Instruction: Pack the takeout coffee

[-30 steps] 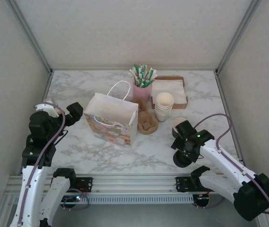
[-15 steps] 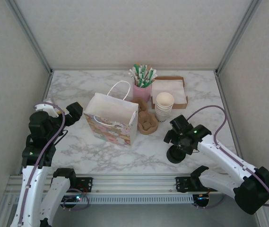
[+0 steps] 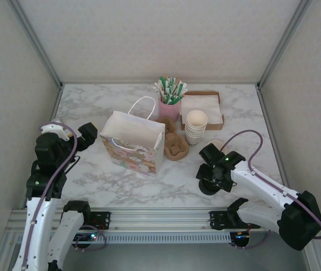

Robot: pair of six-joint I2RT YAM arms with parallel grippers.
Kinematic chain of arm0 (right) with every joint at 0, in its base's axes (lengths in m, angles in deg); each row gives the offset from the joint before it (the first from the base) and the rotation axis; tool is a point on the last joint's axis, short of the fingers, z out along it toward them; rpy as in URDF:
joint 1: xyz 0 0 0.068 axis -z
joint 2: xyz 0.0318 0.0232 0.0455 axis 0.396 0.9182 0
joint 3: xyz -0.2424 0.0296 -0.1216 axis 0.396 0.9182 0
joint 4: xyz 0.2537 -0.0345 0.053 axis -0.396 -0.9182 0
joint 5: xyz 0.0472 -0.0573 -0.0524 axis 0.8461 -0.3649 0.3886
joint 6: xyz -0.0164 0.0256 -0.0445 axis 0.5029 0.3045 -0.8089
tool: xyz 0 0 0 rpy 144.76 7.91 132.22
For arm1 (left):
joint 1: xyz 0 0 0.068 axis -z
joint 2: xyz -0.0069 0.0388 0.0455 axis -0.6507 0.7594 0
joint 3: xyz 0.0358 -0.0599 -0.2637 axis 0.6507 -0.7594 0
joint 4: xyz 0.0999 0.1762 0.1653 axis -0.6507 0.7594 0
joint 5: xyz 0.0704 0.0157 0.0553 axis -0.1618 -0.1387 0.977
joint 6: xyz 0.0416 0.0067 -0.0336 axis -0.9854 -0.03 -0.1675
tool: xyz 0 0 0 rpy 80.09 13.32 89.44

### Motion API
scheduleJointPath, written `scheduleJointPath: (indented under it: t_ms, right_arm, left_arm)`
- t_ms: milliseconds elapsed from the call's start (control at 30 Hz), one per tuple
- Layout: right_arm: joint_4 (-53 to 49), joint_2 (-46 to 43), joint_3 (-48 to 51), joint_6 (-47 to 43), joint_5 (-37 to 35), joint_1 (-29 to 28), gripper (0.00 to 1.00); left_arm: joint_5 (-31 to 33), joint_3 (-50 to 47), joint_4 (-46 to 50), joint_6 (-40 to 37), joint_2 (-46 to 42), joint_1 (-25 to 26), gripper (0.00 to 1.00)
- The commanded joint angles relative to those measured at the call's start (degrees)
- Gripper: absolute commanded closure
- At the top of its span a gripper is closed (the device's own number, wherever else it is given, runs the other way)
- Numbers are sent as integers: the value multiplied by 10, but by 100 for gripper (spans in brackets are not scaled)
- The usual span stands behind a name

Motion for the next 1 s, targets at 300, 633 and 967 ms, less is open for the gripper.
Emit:
scheduleJointPath:
  t_ms: [300, 633, 967]
  right_arm:
    - [2, -8, 10, 27, -12, -6, 17]
    - [-12, -66, 8, 62, -6, -5, 16]
    - [-49, -16, -19, 33, -36, -6, 20]
  left_arm:
    - [25, 17, 18, -12, -4, -6, 0]
    - [31, 19, 22, -13, -5, -5, 0]
    - [-93, 83, 66, -18, -31, -3, 32]
